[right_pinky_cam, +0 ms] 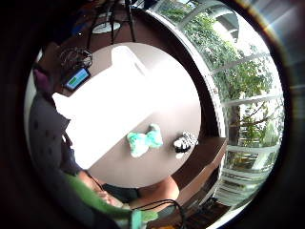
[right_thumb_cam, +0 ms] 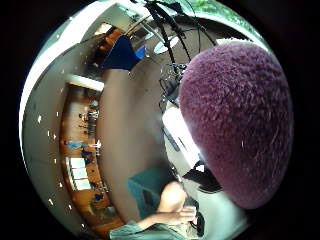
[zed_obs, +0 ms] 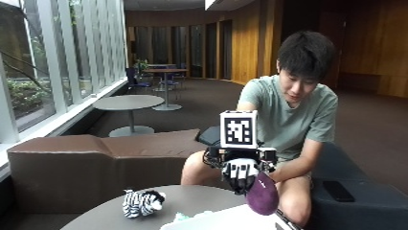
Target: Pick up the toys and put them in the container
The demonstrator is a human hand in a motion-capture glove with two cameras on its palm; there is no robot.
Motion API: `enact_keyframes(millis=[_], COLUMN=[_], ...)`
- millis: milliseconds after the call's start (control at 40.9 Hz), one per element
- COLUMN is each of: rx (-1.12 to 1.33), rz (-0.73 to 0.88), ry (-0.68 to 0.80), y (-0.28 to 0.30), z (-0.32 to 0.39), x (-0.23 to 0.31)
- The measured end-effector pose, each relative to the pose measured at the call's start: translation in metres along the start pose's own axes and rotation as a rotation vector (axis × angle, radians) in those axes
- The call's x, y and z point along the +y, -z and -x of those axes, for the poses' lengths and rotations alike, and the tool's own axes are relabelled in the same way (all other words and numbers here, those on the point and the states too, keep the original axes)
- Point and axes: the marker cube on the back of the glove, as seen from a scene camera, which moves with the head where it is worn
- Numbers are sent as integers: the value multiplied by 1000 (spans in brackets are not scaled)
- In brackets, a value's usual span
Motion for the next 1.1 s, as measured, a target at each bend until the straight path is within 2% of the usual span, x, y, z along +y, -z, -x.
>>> enact_keyframes(millis=[171,294,367,514,563,856,1003,1101], rx=[69,95,121,84,63,266,227,215], rz=[-16,10,77,312,336,238,311,373], ry=[56,37,6,-43,-47,-54,-72,-71], y=[-19,-31,-38,-44,-39,23,24,4], z=[18,18,12,0,-7,-116,-170,-199], x=[-19,-23,-21,-13,-6,53,91,115])
